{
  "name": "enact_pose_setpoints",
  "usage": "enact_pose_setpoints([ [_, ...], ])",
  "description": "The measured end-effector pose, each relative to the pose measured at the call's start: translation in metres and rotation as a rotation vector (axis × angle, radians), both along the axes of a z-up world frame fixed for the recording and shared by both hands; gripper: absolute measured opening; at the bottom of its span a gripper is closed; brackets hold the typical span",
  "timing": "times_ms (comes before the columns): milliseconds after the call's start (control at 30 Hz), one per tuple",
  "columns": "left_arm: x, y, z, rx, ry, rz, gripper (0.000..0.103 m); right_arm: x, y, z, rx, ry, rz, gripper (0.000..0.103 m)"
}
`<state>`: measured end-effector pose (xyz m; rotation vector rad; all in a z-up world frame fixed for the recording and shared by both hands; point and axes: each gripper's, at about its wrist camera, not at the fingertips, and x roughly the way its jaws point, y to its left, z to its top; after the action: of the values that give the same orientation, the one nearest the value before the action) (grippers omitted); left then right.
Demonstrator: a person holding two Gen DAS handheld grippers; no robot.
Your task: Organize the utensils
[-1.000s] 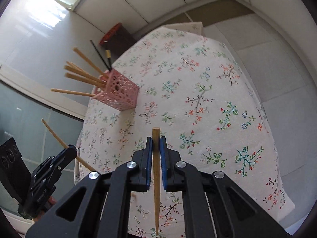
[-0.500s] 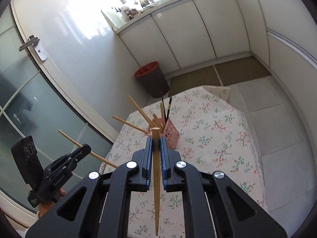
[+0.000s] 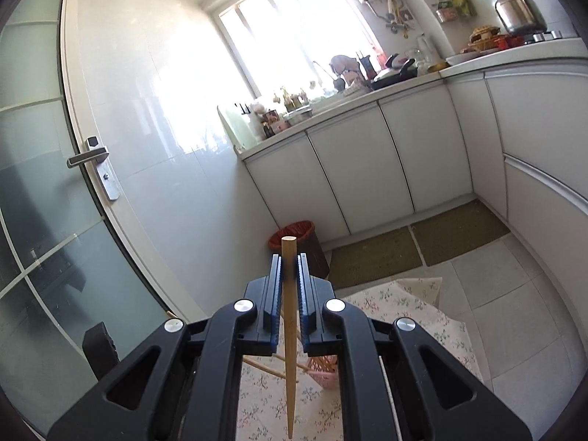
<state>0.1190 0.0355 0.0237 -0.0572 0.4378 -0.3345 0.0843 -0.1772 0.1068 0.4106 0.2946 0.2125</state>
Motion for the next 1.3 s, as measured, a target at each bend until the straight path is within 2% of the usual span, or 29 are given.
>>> enact_pose_setpoints([
  [133,0.029,-0.007,-0.013,-0.009,0.012,0.016,0.005,0.014,0.010,0.012,-0.036,-0.090,-0.076,0.008],
  [267,0.049,-0.012,-0.035,-0.007,0.026,0.032,0.005,0.030,0.023,0.005,-0.094,-0.174,-0.181,0.008],
  [400,0.061,-0.012,-0.061,-0.015,0.023,0.032,0.005,0.054,0.035,-0.020,-0.101,-0.181,-0.233,0.008],
  [500,0.067,-0.013,-0.081,-0.007,0.059,-0.009,0.007,0.070,0.042,-0.042,-0.101,-0.162,-0.260,0.008],
  [533,0.065,-0.010,-0.085,-0.012,0.072,-0.021,0.012,0.076,0.044,-0.049,-0.101,-0.150,-0.267,0.008],
  [567,0.062,-0.004,-0.086,-0.025,0.071,-0.022,0.017,0.080,0.047,-0.055,-0.104,-0.142,-0.275,0.008],
  [600,0.057,0.004,-0.082,-0.052,0.061,-0.015,0.028,0.083,0.050,-0.059,-0.112,-0.138,-0.286,0.008],
  [700,0.042,0.039,-0.057,-0.179,0.012,0.025,0.039,0.087,0.059,-0.069,-0.148,-0.139,-0.319,0.008],
  [833,0.017,0.086,-0.031,-0.293,-0.060,0.111,0.053,0.088,0.072,-0.077,-0.172,-0.134,-0.356,0.008],
  [1067,0.003,0.132,-0.031,-0.361,-0.046,0.192,0.054,0.095,0.101,-0.083,-0.232,-0.145,-0.389,0.008],
  [1200,0.002,0.142,-0.030,-0.382,-0.044,0.198,0.054,0.104,0.117,-0.091,-0.286,-0.165,-0.406,0.008],
  [1300,0.003,0.143,-0.030,-0.373,-0.046,0.200,0.054,0.115,0.124,-0.110,-0.293,-0.142,-0.404,0.008],
])
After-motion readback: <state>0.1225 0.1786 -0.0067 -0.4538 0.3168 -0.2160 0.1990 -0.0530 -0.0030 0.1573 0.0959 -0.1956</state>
